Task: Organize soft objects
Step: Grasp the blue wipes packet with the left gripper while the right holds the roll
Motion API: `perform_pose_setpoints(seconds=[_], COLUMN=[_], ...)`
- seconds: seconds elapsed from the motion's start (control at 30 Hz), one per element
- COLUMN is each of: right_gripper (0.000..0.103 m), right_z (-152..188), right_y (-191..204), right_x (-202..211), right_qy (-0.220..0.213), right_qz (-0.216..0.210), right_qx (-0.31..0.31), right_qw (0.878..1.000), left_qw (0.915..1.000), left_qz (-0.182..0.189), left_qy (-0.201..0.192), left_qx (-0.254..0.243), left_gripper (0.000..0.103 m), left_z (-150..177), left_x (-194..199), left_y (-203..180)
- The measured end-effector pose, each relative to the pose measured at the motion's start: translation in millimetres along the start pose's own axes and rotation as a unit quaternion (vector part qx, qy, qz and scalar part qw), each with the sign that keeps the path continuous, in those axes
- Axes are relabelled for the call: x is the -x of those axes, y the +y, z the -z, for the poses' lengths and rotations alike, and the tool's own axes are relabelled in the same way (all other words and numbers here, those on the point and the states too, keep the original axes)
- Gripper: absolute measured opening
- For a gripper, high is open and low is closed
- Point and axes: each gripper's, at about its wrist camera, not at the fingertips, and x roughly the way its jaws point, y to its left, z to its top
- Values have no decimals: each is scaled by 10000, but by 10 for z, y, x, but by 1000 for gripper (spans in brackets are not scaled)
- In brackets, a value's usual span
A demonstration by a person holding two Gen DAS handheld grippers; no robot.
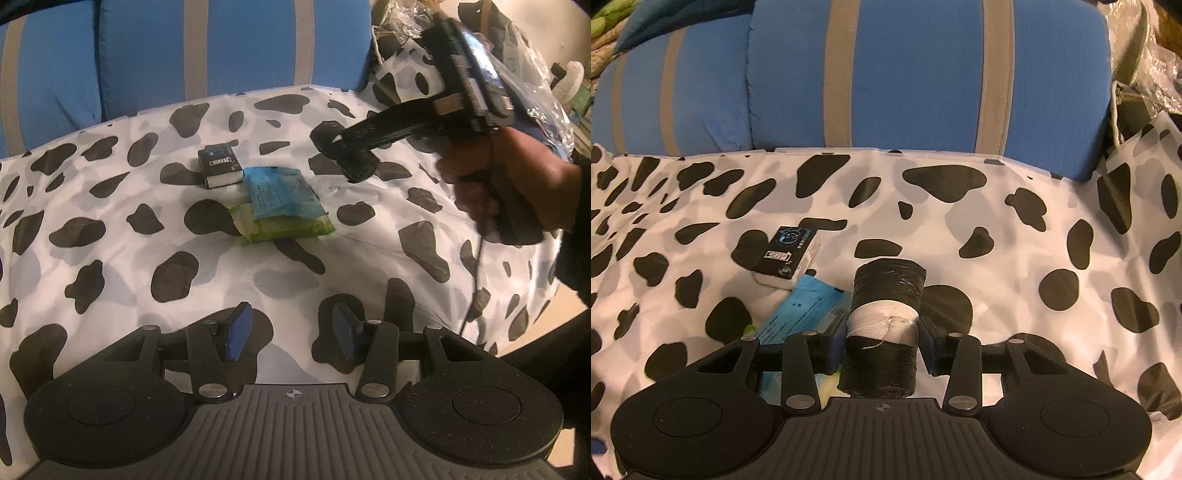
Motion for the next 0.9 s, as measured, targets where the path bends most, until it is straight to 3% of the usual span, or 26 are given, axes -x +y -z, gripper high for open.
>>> perform_pose_setpoints(seconds=[0.2, 0.3, 0.43, 0.77, 0.9], right_gripper=[44, 44, 44, 44, 44], right_z=[89, 151, 261, 565, 655], right_y=[-64, -95, -139, -253, -299], right_x=[312, 478, 646, 1069, 1237], right_qy=[-133, -181, -118, -117, -165], right_qz=[-56, -83, -153, -233, -293], right_qx=[4, -4, 58, -6, -15], right_qw=[9999, 9998, 9998, 9997, 9994], left_qw=[9986, 9983, 9972, 9973, 9966], left_qz=[-360, -324, -421, -422, -443], left_qy=[-167, -253, -425, -480, -672], left_qx=[-361, -405, -456, -357, -182], left_gripper=[47, 50, 73, 73, 81], left_z=[-46, -79, -115, -270, -359], left_x=[-51, -91, -162, -435, -517], left_y=[-100, -118, -142, -117, -99])
